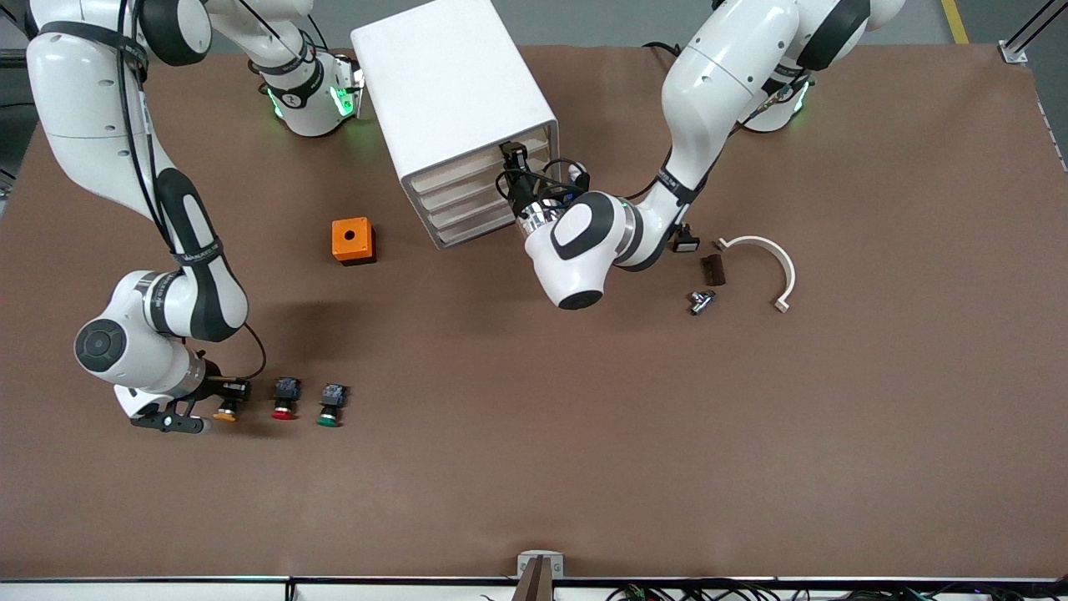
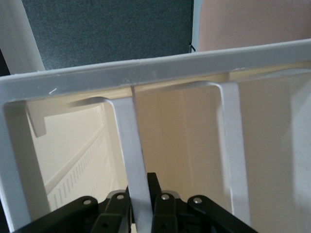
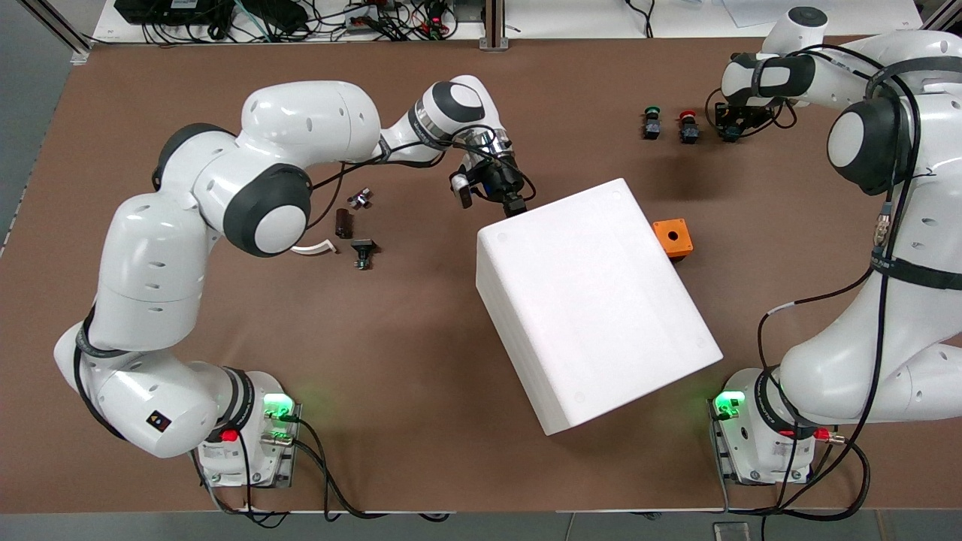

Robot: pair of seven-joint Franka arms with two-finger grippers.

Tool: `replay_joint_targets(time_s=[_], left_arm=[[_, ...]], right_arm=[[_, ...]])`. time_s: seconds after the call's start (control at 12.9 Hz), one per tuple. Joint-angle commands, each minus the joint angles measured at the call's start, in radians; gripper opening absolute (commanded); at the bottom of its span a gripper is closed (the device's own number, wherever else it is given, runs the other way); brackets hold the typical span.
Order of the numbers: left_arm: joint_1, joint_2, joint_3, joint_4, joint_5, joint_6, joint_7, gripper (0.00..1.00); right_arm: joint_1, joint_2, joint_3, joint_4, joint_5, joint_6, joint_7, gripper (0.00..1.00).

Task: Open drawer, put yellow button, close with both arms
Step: 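Pull the drawer open with the left gripper while the right gripper grasps the button, then lift the yellow button with the right gripper and carry it over the drawer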

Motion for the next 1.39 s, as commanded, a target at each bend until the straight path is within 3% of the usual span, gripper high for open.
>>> replay_joint_targets(time_s=[0.0, 0.15, 0.54, 0.77, 0.93, 1.08, 1.16, 1.32], left_arm=[[0.047, 0.002, 0.005, 0.006, -0.023, 0.006, -0.005, 0.11], [0.081, 0.000, 0.005, 0.007, -0.029, 0.006, -0.004, 0.11], [0.185, 0.005, 0.014, 0.010, -0.018, 0.006, 0.002, 0.13], [0.245, 0.006, 0.016, 0.013, -0.018, 0.008, 0.002, 0.16], [0.274, 0.006, 0.016, 0.013, -0.017, 0.008, 0.004, 0.18], [0.276, 0.005, 0.016, 0.013, -0.014, 0.008, 0.008, 0.27], [0.277, 0.005, 0.016, 0.013, -0.015, 0.008, 0.040, 0.40], [0.280, -0.001, 0.016, 0.018, -0.020, 0.008, 0.117, 0.80]], right_arm=[[0.026, -0.091, -0.001, 0.028, 0.033, -0.178, 0.046, 0.00], [0.064, -0.194, -0.001, 0.055, 0.046, -0.371, 0.159, 0.00], [0.188, -0.448, -0.001, 0.033, 0.090, -0.623, 0.598, 0.00], [0.332, -0.602, -0.001, -0.062, 0.134, -0.676, 0.864, 0.00], [0.454, -0.642, -0.001, -0.077, 0.151, -0.676, 1.056, 0.00], [0.584, -0.641, -0.002, -0.072, 0.148, -0.650, 1.248, 0.00], [0.629, -0.641, -0.001, -0.075, 0.148, -0.622, 1.316, 0.00], [0.718, -0.634, -0.002, -0.080, 0.145, -0.562, 1.443, 0.00]])
